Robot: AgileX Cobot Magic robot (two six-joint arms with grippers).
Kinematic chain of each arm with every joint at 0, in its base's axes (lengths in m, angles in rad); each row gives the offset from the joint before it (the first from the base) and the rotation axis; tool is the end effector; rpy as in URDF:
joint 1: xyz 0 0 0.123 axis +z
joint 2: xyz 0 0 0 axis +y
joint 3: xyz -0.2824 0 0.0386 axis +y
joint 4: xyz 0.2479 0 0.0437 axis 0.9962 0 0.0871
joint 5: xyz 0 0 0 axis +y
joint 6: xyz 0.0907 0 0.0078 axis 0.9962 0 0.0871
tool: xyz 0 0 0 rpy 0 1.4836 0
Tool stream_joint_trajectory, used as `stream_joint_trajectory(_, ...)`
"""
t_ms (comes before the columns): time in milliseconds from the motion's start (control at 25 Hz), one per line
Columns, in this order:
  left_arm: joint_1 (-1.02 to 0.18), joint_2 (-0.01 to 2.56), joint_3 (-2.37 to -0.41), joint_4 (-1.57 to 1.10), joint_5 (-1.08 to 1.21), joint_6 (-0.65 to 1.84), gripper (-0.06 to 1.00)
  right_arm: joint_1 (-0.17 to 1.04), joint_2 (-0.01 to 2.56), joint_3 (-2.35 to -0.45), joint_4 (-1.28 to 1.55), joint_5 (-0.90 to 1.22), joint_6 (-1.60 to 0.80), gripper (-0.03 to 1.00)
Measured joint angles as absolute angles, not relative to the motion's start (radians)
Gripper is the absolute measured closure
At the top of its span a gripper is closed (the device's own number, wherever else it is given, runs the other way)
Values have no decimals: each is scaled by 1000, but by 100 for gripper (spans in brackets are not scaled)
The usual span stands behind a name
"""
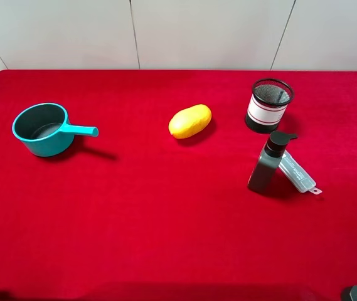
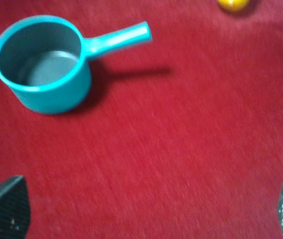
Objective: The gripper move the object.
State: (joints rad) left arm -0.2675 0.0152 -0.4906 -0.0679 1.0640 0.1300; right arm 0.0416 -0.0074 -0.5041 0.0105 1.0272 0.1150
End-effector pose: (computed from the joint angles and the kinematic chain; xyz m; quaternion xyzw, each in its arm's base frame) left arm -0.0031 -0.0048 0.2745 0.1707 0.8428 -0.0688 0.5058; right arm -0.0052 0.0006 0.2810 0.0307 0.8407 0.0475 0.5385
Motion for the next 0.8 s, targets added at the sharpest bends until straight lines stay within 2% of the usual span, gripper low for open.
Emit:
stream_joint_trajectory(320,-55,-5,-491,-192,1087,306,-5,42,-7,-504,11,1027,115,27)
stream_joint_trajectory(800,-49,-5,-491,-202,1089,326,-4,42,-7,-504,14,1027,115,27)
